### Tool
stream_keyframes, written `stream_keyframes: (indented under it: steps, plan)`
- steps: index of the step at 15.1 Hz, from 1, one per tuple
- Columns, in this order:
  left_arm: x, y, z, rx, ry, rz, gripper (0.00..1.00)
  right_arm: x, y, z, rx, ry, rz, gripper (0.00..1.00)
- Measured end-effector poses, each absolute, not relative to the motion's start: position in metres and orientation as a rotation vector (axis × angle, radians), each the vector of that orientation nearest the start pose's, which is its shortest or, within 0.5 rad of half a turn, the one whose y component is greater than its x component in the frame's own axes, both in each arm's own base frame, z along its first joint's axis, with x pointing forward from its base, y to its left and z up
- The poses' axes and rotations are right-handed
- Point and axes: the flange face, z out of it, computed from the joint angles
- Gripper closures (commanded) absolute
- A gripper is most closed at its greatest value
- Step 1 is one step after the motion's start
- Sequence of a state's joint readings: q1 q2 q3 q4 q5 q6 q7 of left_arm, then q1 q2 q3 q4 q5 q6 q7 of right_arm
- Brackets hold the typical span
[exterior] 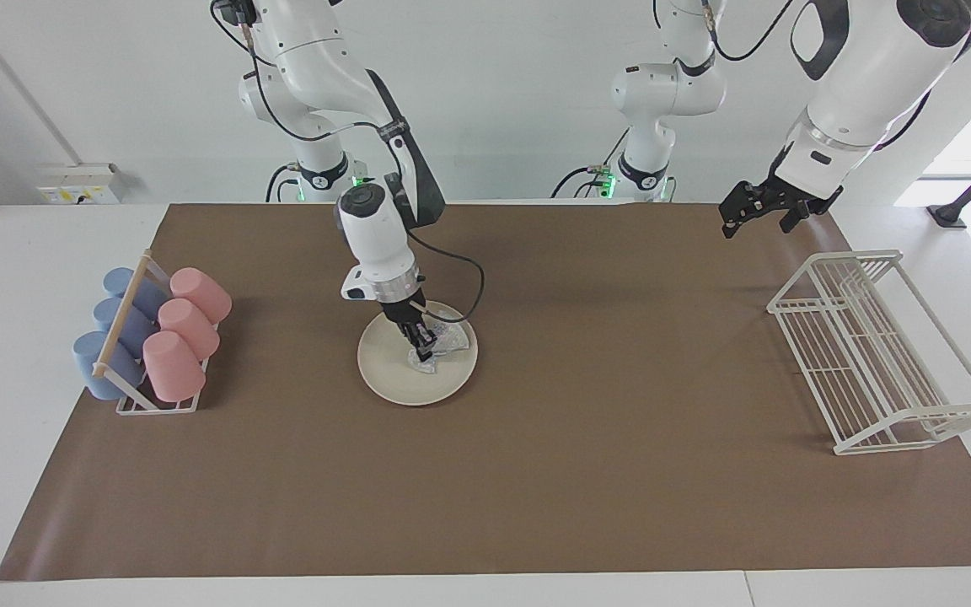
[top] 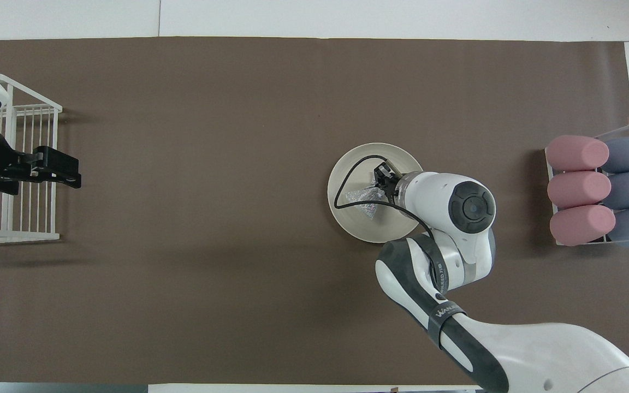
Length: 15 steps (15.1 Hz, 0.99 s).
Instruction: Wipe plate with sponge
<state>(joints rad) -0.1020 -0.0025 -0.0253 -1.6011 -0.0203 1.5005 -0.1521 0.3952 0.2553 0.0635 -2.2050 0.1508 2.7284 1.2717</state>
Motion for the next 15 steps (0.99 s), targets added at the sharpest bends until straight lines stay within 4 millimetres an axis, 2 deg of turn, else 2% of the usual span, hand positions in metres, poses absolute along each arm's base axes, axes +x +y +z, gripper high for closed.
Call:
stream_keyframes:
  steps: [2, 4, 7, 11, 15]
  plan:
    - [0.540, -0.071, 0.606, -3.144, -0.040, 0.157, 0.00, 0.524, 0.253, 0.299, -2.598, 1.344, -0.067, 1.00]
    - [0.540, -0.071, 0.606, -3.144, -0.042, 0.157, 0.00, 0.531, 0.255, 0.329, -2.618, 1.389, 0.006, 1.00]
    - [0.541, -0.070, 0.606, -3.144, -0.045, 0.156, 0.00, 0.534, 0.259, 0.395, -2.582, 1.478, 0.054, 1.00]
    - [0.540, -0.073, 0.605, -3.178, -0.067, 0.173, 0.00, 0.523, 0.266, 0.486, -2.540, 1.616, 0.132, 1.00]
    - [0.537, -0.099, 0.607, -3.385, -0.364, 0.297, 0.00, 0.514, 0.265, 0.593, -2.521, 1.731, 0.160, 1.00]
